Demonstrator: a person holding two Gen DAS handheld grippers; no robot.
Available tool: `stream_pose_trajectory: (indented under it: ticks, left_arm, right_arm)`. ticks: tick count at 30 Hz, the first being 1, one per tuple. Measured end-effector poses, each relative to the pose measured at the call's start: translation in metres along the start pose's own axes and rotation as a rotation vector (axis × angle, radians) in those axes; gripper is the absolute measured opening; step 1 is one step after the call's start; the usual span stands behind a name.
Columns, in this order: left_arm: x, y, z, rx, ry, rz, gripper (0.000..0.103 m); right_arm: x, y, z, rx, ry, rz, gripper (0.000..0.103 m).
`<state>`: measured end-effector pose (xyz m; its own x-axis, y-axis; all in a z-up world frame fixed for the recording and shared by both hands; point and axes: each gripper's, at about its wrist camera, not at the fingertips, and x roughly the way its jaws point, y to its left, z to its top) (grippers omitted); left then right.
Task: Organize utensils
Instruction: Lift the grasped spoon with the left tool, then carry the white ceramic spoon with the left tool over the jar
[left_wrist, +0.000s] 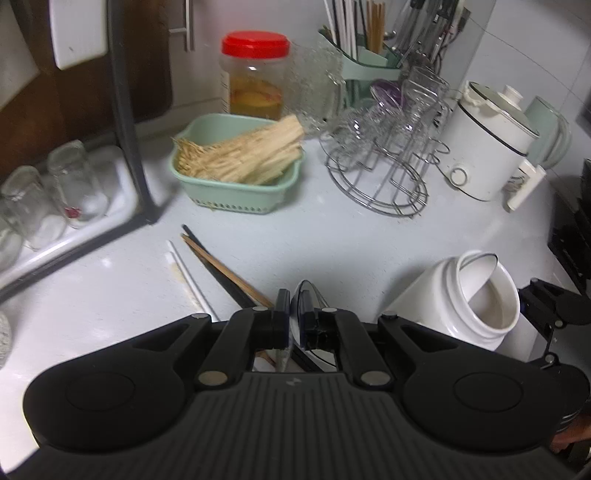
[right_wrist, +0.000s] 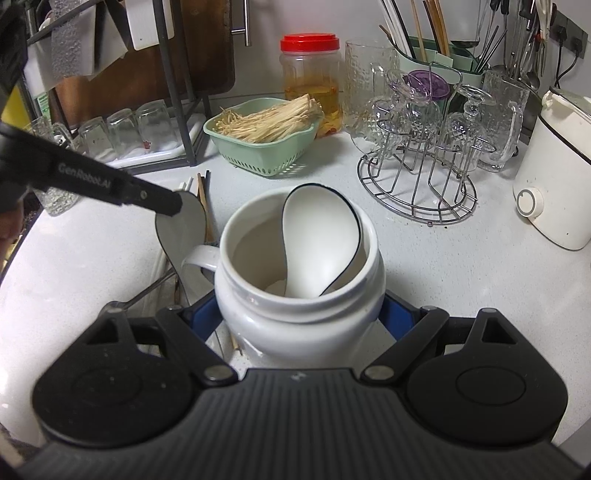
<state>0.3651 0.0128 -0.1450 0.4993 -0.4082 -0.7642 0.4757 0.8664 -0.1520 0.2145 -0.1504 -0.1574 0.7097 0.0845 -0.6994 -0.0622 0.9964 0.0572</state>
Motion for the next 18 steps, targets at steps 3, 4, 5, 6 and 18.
stream_pose_trajectory:
  ticks: [3,4,5,6,18]
  left_arm:
    - [-0.008,-0.004,0.003,0.011,-0.016,0.029,0.005]
    - [-0.011,-0.004,0.004,0.010,-0.020,0.035,0.005]
    - [-0.015,-0.004,0.005,0.007,-0.025,0.041,0.005]
    - [-0.018,-0.004,0.006,0.005,-0.032,0.048,0.005]
    - [-0.054,-0.014,0.025,-0.014,-0.127,0.068,0.005]
  right_arm:
    - [0.000,0.000,0.000,-0.002,-0.001,0.001,0.091]
    - [0.000,0.000,0.001,-0.005,0.001,0.002,0.091]
    - [0.000,0.000,0.001,-0.009,0.004,0.003,0.091]
    - [0.000,-0.001,0.002,-0.012,0.007,0.004,0.091]
    - [0.000,-0.002,0.002,-0.028,0.008,0.016,0.091]
